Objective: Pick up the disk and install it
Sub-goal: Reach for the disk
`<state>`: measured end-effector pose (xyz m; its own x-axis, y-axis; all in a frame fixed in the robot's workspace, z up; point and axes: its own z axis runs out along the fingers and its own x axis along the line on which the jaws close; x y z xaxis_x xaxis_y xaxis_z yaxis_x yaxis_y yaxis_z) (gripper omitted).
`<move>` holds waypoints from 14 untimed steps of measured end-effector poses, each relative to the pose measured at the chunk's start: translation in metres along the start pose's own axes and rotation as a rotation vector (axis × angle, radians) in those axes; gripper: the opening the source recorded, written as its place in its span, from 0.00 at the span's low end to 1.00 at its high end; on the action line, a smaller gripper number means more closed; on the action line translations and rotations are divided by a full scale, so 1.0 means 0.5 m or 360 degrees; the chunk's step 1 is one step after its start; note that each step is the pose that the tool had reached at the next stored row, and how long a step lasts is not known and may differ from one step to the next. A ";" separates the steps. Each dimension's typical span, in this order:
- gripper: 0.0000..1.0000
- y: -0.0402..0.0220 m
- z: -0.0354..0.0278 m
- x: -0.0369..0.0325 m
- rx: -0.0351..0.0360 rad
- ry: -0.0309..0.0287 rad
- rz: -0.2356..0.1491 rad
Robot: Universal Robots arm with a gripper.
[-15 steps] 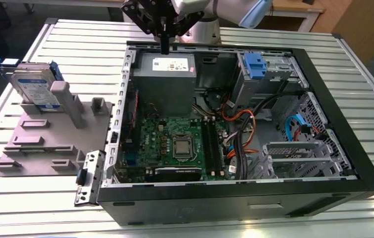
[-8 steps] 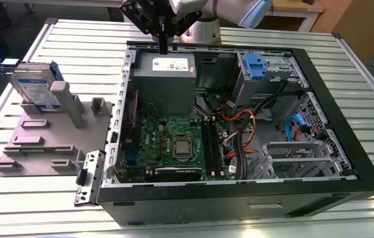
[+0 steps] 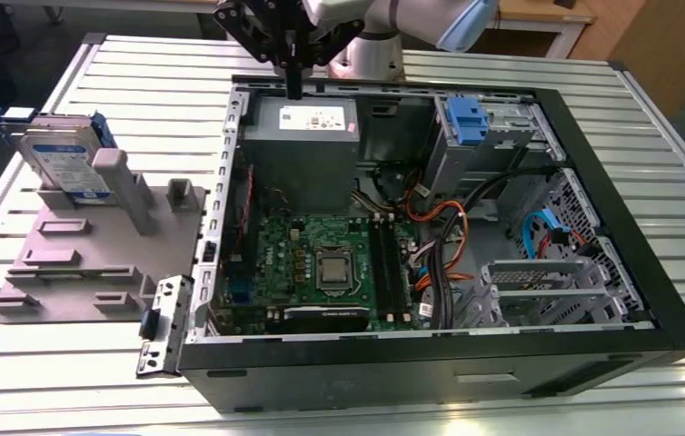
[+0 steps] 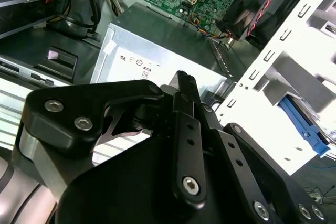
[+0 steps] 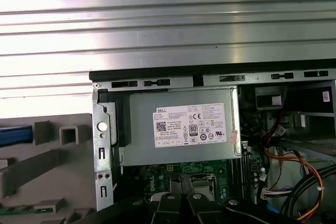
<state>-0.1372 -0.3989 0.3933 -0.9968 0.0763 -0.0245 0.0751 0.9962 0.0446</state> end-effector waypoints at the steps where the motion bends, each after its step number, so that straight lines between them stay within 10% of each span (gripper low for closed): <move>1: 0.11 0.000 0.000 0.000 0.0000 0.00001 0.0000; 14: 0.11 -0.001 0.000 0.010 0.0000 0.00001 0.0000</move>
<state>-0.1421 -0.3989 0.3933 -0.9968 0.0762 -0.0244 0.0751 0.9962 0.0445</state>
